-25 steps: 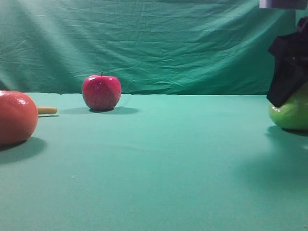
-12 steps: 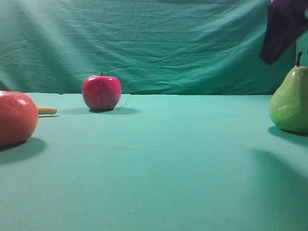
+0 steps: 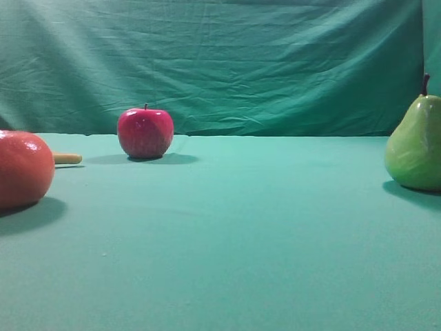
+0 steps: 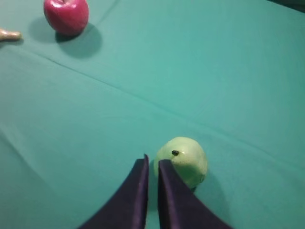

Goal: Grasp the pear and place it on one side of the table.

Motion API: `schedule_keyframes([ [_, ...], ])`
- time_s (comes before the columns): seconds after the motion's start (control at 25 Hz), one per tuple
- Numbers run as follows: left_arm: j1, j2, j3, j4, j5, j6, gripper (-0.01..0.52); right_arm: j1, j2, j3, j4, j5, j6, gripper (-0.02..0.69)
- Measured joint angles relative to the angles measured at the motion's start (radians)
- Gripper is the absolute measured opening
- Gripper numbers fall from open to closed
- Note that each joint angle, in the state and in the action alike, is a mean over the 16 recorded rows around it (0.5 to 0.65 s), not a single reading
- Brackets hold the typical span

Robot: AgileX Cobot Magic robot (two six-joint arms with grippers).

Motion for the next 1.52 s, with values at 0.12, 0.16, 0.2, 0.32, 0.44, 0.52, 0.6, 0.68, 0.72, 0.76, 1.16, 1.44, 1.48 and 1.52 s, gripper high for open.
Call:
schedule_keyframes([
  [0.12, 0.000, 0.000, 0.000, 0.000, 0.000, 0.000, 0.000, 0.000, -0.122, 0.020, 0.000, 0.046, 0.024, 0.015],
  [0.16, 0.000, 0.000, 0.000, 0.000, 0.000, 0.000, 0.000, 0.000, -0.160, 0.027, 0.000, 0.059, 0.031, 0.008],
  [0.2, 0.000, 0.000, 0.000, 0.000, 0.000, 0.000, 0.000, 0.000, -0.195, 0.034, 0.000, 0.071, 0.038, 0.003],
  [0.32, 0.000, 0.000, 0.000, 0.000, 0.000, 0.000, 0.000, 0.000, -0.288, 0.055, 0.000, 0.098, 0.054, 0.000],
  [0.44, 0.000, 0.000, 0.000, 0.000, 0.000, 0.000, 0.000, 0.000, -0.357, 0.077, -0.002, 0.111, 0.065, 0.000],
  [0.52, 0.000, 0.000, 0.000, 0.000, 0.000, 0.000, 0.000, 0.000, -0.389, 0.092, -0.006, 0.113, 0.070, 0.000],
  [0.6, 0.000, 0.000, 0.000, 0.000, 0.000, 0.000, 0.000, 0.000, -0.413, 0.110, -0.014, 0.105, 0.072, 0.000],
  [0.68, 0.000, 0.000, 0.000, 0.000, 0.000, 0.000, 0.000, -0.003, -0.433, 0.133, -0.024, 0.087, 0.075, 0.000],
  [0.72, 0.000, 0.000, 0.000, 0.000, 0.000, 0.000, 0.000, -0.005, -0.443, 0.148, -0.030, 0.074, 0.075, 0.000],
  [0.76, 0.000, 0.000, 0.000, 0.000, 0.000, 0.000, 0.000, -0.010, -0.453, 0.166, -0.036, 0.057, 0.076, 0.000],
  [1.16, 0.000, 0.000, 0.000, 0.000, 0.000, 0.000, 0.000, -0.113, -0.632, 0.475, -0.093, -0.200, 0.085, 0.000],
  [1.44, 0.000, 0.000, 0.000, 0.000, 0.000, 0.000, 0.000, -0.194, -0.773, 0.707, -0.106, -0.328, 0.103, 0.000],
  [1.48, 0.000, 0.000, 0.000, 0.000, 0.000, 0.000, 0.000, -0.201, -0.786, 0.730, -0.107, -0.338, 0.105, 0.000],
  [1.52, 0.000, 0.000, 0.000, 0.000, 0.000, 0.000, 0.000, -0.207, -0.797, 0.751, -0.109, -0.346, 0.108, 0.000],
])
